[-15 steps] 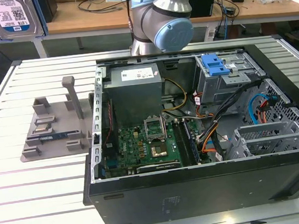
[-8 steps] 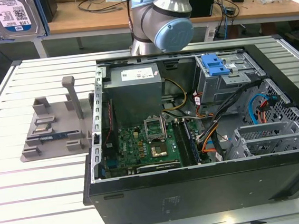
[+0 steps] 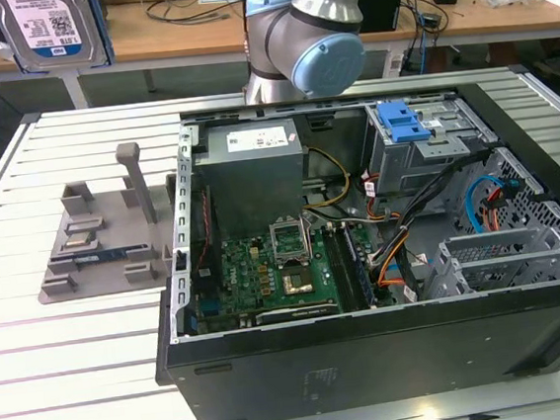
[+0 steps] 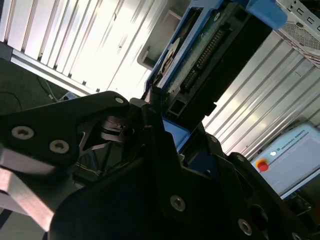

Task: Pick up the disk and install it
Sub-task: 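Pick up the disk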

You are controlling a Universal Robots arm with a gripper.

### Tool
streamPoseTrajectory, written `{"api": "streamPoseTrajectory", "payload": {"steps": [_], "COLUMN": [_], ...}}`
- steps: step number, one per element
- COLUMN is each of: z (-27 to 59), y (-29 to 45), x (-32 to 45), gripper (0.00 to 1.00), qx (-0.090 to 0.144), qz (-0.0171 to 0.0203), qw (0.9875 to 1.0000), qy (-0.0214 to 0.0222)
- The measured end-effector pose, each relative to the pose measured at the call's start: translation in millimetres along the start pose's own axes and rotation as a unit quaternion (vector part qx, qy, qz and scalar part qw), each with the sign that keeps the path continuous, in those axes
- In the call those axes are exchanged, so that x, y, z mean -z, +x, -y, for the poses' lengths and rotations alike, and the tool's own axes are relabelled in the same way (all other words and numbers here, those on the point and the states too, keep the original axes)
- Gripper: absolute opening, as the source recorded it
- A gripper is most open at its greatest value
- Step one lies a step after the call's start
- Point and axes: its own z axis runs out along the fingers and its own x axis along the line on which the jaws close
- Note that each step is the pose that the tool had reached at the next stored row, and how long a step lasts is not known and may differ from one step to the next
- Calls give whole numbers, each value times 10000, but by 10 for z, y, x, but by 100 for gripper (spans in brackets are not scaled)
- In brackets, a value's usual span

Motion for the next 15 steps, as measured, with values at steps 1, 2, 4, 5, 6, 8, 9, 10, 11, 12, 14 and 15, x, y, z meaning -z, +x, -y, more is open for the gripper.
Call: {"api": "streamPoseTrajectory", "payload": {"steps": [1,2,4,5,6,8,9,10,11,12,14,15], "z": [9,15,28,40,60,114,146,220,271,305,419,499], "y": [33,53,73,76,78,82,84,88,90,92,97,100], "x": [0,0,0,1,1,2,2,2,4,4,5,6], "gripper": [37,37,37,37,37,37,37,37,37,37,37,37], "qx": [0,1,1,1,0,0,0,1,1,1,0,1], "qz": [37,45,46,46,45,44,45,45,45,45,45,45], "qw": [10000,10000,10000,10000,10000,10000,10000,10000,10000,10000,10000,10000], "qy": [1,1,1,0,-1,-2,-3,-5,-8,-9,-13,-16]}}
